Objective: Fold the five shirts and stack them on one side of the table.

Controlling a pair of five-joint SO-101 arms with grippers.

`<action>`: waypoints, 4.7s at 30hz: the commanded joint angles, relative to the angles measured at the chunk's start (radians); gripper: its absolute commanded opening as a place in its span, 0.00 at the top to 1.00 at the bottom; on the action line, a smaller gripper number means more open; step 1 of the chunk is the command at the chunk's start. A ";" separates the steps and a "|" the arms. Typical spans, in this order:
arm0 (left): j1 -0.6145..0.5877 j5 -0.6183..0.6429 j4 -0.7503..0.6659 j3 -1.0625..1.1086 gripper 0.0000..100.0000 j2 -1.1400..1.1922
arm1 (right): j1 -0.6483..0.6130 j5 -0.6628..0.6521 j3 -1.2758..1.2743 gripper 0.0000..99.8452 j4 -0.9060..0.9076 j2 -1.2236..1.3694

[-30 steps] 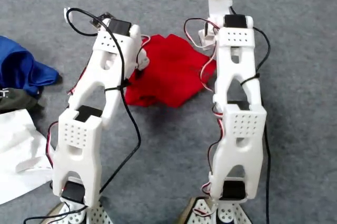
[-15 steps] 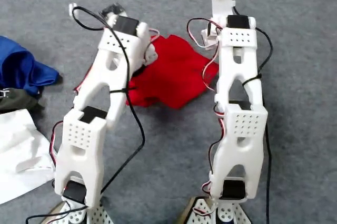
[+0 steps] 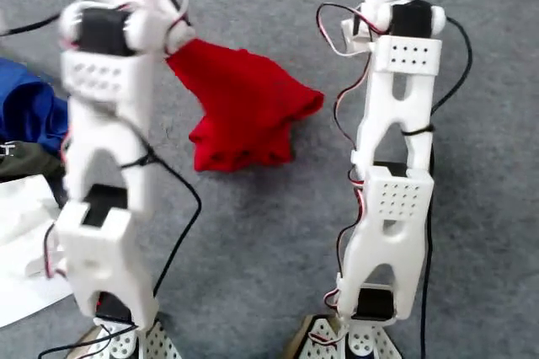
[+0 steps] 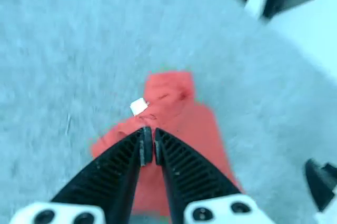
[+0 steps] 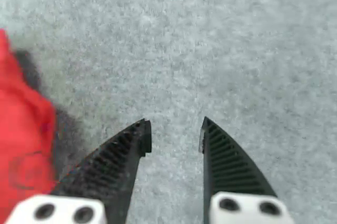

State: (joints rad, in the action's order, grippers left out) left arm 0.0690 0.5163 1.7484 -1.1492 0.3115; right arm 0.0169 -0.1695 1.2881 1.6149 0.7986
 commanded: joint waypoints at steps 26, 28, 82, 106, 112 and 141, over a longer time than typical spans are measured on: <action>-0.522 -0.381 -0.118 0.655 0.98 -0.357 | -0.355 -0.196 -0.147 0.84 0.106 -0.002; -0.493 -0.381 -0.120 0.736 0.98 -0.358 | -0.375 -0.196 -0.147 0.84 0.068 -0.002; -0.402 -0.425 -0.482 1.576 0.98 -0.367 | -0.611 -0.334 -1.150 0.66 0.166 -0.814; -0.496 -0.247 -0.201 1.329 0.87 -0.357 | -0.222 -0.031 -0.366 0.66 -0.123 -0.101; -0.485 -0.173 -0.044 1.094 0.85 -0.349 | -0.119 0.011 -0.128 0.66 -0.172 0.137; -0.272 0.170 0.009 0.652 0.85 0.228 | -0.047 0.025 0.378 0.66 -0.153 0.561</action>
State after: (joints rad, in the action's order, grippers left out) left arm -0.2409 0.6498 1.7423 -0.4250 0.5263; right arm -0.0123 -0.1343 1.6134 1.4599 1.3617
